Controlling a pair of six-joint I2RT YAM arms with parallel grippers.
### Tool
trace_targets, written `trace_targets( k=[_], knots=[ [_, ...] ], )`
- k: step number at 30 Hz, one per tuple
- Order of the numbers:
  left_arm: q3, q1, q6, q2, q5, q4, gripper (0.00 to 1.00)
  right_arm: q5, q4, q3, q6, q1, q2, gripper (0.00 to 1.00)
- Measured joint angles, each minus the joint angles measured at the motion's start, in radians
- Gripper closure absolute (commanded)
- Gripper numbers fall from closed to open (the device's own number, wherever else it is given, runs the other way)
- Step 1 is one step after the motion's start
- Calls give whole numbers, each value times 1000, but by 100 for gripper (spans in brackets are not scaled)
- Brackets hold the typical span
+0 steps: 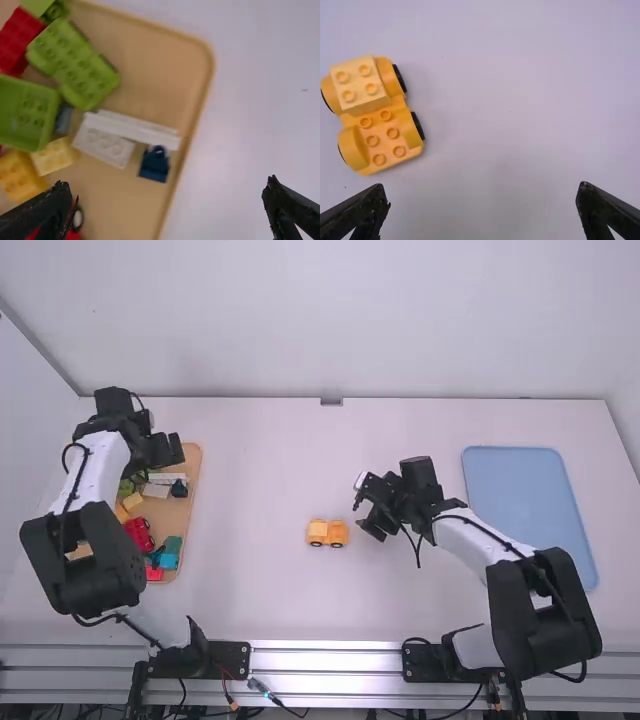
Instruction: Assemble lego blocks to make yellow taxi
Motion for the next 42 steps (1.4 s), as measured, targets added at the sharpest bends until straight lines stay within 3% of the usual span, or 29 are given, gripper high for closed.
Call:
trace_targets(
  k=[10, 16, 21, 27, 35, 42],
  knots=[
    [3, 181, -89, 92, -24, -3, 1, 0, 1, 0, 0, 0, 0, 1],
    [3, 203, -158, 92, -86, -90, 1, 0, 3, 0, 1, -9, 0, 1],
    [3, 191, -26, 92, -89, -53, 1, 3, 19, 0, 1, -19, 0, 1],
    [-41, 186, 224, 92, -70, 108, 1, 10, 27, 0, 1, -3, 0, 1],
    [-103, 186, 450, 92, -43, 100, 6, 76, 29, 0, 2, -1, 0, 1],
    [-220, 188, 686, 92, -4, 285, 1, 101, 47, 0, 3, -27, 0, 1]
  ],
)
